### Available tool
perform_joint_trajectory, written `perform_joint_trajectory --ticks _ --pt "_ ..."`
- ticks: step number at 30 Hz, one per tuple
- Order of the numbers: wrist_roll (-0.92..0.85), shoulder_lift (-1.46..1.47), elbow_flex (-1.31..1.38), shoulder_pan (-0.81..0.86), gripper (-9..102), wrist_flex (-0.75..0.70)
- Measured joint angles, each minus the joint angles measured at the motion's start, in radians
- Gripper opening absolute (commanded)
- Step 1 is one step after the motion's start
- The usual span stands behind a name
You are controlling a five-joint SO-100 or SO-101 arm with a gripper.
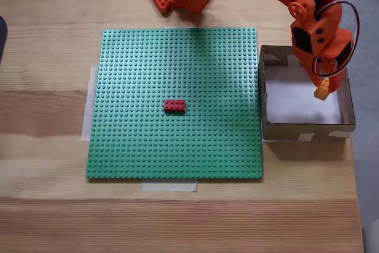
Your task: Pick the yellow lego block and put it in the box.
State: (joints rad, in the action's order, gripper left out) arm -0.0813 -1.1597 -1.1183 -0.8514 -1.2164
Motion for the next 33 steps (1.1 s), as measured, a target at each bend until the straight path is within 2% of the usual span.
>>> perform_joint_trajectory --ticks 19,28,33 --pt "-0.014 0.000 0.000 0.095 -1 -0.009" --pt "-0.055 -0.057 -0.130 0.095 -1 0.071" --pt "-0.057 -0.069 -0.130 0.095 -1 0.057"
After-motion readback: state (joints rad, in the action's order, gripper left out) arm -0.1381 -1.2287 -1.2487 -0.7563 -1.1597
